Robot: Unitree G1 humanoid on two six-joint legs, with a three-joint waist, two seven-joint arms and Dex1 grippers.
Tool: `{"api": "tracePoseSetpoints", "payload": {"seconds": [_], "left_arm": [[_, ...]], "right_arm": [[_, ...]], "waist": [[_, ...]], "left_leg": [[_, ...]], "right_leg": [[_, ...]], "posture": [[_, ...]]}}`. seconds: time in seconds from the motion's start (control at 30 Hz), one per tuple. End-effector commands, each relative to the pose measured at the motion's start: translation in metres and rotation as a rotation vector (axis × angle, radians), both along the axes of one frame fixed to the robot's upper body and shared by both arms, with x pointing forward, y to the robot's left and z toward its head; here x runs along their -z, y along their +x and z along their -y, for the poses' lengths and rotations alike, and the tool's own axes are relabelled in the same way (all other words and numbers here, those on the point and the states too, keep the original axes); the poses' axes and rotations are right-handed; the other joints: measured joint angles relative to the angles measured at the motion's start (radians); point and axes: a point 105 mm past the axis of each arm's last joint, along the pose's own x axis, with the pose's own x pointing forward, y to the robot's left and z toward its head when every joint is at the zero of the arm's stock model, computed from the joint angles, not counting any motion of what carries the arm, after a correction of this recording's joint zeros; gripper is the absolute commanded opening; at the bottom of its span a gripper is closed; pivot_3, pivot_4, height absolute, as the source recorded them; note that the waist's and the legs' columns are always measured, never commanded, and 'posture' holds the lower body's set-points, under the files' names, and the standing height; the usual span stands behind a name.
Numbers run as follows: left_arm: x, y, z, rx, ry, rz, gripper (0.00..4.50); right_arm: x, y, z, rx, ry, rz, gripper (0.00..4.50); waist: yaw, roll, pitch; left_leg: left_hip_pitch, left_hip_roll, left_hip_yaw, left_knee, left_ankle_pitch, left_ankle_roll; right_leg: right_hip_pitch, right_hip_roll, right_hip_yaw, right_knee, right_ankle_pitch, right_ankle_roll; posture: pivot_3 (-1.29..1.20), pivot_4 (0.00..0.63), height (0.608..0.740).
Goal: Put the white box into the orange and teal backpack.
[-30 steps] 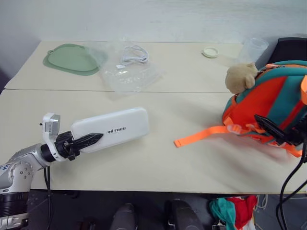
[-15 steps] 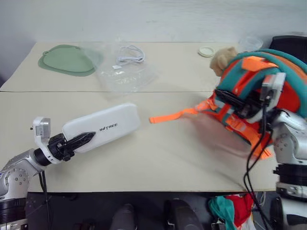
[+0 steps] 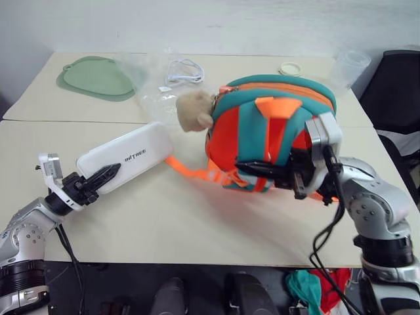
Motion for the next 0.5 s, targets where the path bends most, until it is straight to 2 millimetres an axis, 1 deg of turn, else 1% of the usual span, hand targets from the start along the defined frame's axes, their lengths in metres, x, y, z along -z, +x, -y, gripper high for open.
{"api": "tracePoseSetpoints", "payload": {"seconds": [0.03, 0.13, 0.23, 0.3, 0.37, 0.5], "left_arm": [[-0.022, -0.004, -0.001, -0.001, 0.006, 0.096, 1.23], [-0.036, -0.006, 0.008, 0.033, 0.017, 0.159, 1.23], [-0.046, -0.005, 0.015, 0.051, 0.033, 0.214, 1.23], [-0.059, -0.003, 0.028, 0.097, 0.041, 0.268, 1.23], [-0.071, -0.002, 0.045, 0.148, 0.043, 0.315, 1.23], [-0.087, -0.003, 0.063, 0.183, 0.029, 0.366, 1.23]], "right_arm": [[-0.002, -0.003, 0.025, 0.066, 0.008, -0.014, 0.01], [-0.003, 0.012, 0.038, 0.172, 0.040, 0.023, 0.01], [-0.005, 0.018, 0.042, 0.195, 0.052, 0.029, 0.01], [-0.005, 0.024, 0.047, 0.222, 0.046, 0.048, 0.01], [-0.006, 0.025, 0.046, 0.226, 0.047, 0.060, 0.01], [-0.003, 0.023, 0.040, 0.211, 0.039, 0.062, 0.01]], "waist": [[0.000, -0.001, 0.000], [-0.008, -0.001, 0.000], [-0.006, -0.001, 0.000], [-0.004, -0.001, 0.000], [-0.002, -0.001, 0.000], [-0.001, -0.001, 0.000]], "left_leg": [[0.000, 0.000, -0.001, 0.000, 0.000, 0.000], [0.002, 0.000, 0.000, 0.000, 0.000, 0.000], [0.006, 0.000, 0.000, 0.000, 0.000, 0.000], [0.006, 0.000, 0.000, -0.001, 0.000, -0.001], [0.006, 0.000, 0.000, 0.000, 0.001, -0.001], [0.004, 0.000, 0.000, 0.001, 0.002, -0.004]], "right_leg": [[0.001, 0.000, 0.000, -0.001, 0.000, 0.000], [0.003, 0.000, 0.000, 0.000, 0.001, 0.001], [0.005, 0.001, 0.000, 0.002, 0.001, 0.001], [0.005, 0.001, 0.000, 0.002, 0.001, 0.000], [0.005, 0.001, 0.000, 0.002, 0.001, 0.000], [0.005, 0.001, 0.000, 0.000, 0.002, 0.002]], "posture": [[0.00, 0.150, 0.740], [0.00, 0.150, 0.740], [0.00, 0.150, 0.740], [0.00, 0.150, 0.740], [0.00, 0.150, 0.740], [0.00, 0.150, 0.740]]}}
